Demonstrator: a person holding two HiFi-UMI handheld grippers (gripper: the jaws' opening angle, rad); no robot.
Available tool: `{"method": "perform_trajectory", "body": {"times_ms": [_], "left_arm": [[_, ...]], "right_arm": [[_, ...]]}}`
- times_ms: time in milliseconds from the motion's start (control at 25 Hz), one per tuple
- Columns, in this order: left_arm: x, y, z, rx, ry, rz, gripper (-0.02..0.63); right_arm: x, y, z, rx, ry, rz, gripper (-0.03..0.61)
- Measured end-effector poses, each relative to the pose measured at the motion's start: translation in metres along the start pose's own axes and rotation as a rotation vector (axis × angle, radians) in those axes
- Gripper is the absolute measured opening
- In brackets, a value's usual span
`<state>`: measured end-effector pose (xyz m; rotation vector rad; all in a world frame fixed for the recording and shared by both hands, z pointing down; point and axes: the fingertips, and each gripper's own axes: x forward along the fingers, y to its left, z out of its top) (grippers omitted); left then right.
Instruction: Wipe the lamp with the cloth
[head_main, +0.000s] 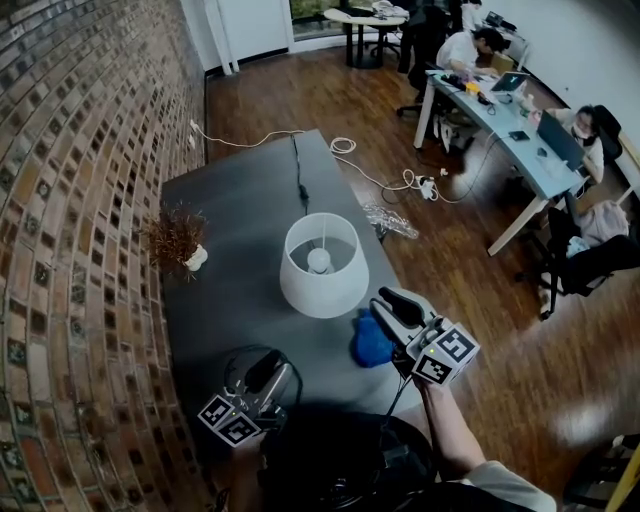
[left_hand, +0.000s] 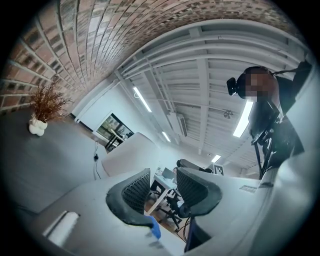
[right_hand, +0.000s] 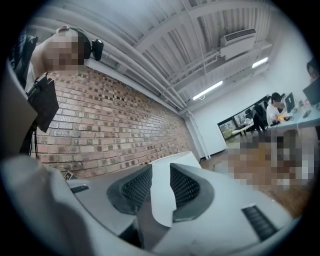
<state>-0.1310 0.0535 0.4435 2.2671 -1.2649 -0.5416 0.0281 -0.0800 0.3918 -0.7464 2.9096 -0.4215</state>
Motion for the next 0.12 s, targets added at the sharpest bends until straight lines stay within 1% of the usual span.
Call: {"method": "perform_trajectory", "body": {"times_ms": [120], "left_arm": [[0.0020,-0.0008,-0.0026,-0.001,0.001,-0.004,0.158]], "right_arm": [[0.0000,-0.0007,-0.0009,-0.001,0.000,0.002,0.129]]}}
